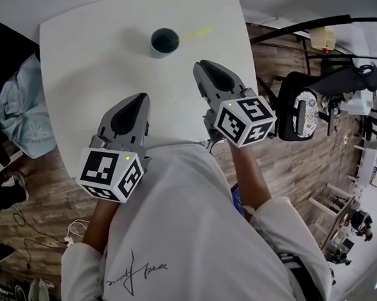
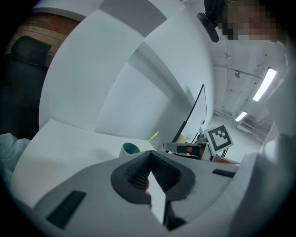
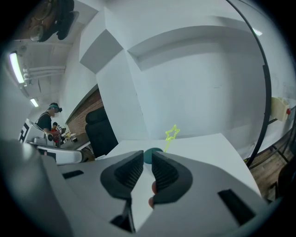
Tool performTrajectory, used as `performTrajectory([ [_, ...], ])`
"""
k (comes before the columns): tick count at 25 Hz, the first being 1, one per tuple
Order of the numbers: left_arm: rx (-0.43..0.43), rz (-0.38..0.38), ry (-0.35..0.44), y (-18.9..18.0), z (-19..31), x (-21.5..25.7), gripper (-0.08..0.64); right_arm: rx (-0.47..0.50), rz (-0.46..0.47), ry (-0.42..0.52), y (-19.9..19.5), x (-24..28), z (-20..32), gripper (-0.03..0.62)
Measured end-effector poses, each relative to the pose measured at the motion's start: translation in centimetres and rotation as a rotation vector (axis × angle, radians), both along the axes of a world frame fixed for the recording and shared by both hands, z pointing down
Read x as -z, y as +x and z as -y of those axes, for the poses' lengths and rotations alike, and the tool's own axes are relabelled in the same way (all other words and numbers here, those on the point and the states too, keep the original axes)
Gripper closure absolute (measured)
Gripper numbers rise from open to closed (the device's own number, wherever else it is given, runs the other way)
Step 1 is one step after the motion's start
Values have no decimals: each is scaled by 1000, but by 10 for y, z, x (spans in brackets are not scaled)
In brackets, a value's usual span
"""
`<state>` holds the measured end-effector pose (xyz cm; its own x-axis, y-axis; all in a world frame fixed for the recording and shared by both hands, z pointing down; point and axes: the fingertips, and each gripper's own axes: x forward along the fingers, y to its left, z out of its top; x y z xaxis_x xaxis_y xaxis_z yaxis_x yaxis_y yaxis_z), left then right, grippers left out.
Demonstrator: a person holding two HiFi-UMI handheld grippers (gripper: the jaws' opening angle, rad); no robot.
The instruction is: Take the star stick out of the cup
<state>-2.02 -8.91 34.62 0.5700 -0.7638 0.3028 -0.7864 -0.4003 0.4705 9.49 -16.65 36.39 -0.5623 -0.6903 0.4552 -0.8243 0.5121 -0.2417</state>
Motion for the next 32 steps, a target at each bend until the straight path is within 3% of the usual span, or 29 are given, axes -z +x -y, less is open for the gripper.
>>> performTrajectory([
  [32, -12, -15, -105, -11, 24, -25, 555, -35, -6, -112, -4, -53, 62, 515],
])
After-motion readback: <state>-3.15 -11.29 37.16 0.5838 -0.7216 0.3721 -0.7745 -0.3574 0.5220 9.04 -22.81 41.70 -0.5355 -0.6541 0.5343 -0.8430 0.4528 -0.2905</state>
